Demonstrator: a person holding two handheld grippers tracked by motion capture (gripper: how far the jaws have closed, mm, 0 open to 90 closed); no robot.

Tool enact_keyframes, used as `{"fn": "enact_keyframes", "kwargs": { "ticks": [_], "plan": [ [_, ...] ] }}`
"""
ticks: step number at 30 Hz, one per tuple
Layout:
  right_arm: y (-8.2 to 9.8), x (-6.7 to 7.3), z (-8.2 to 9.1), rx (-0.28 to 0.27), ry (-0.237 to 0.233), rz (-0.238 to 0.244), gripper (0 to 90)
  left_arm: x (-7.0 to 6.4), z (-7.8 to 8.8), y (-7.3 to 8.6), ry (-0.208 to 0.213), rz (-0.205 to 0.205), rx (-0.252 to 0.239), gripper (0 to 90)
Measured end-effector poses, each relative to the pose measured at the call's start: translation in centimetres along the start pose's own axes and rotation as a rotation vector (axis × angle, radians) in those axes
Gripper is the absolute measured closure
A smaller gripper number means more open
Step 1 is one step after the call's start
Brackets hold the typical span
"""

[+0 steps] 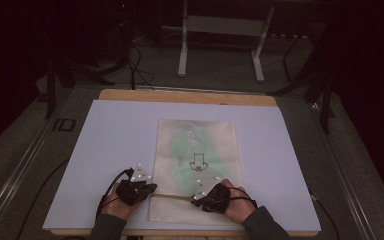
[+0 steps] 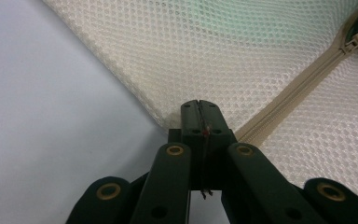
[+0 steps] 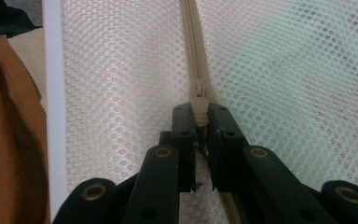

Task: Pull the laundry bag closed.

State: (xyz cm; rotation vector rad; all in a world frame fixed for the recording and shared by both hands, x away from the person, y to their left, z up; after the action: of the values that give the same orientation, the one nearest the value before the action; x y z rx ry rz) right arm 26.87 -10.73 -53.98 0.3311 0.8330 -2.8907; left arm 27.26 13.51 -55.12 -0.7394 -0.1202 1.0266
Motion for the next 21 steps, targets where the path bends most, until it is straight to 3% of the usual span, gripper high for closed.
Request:
{"fn": "enact_keyframes", "kwargs": {
  "ticks": [21],
  "plan": [
    [1.1, 0.1, 0.8, 0.01, 0.006, -0.016, 82.8, 0.0, 0.0, 0.0, -0.001, 0.0, -0.001, 89.7]
  ]
}}
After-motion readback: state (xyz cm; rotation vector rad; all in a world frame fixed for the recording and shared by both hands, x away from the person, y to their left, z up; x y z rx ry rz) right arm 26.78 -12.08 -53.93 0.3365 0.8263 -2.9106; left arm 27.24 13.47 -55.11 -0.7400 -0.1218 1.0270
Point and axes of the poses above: each handheld gripper's, and its own axes: z roughly backward along the jaws, y roughly out of its underside, x roughly to its left, the point moved 3 cm from there along -z, roughly forward along the jaws, and after that the axes turned 15 degrees about z, right-handed, at the moved point
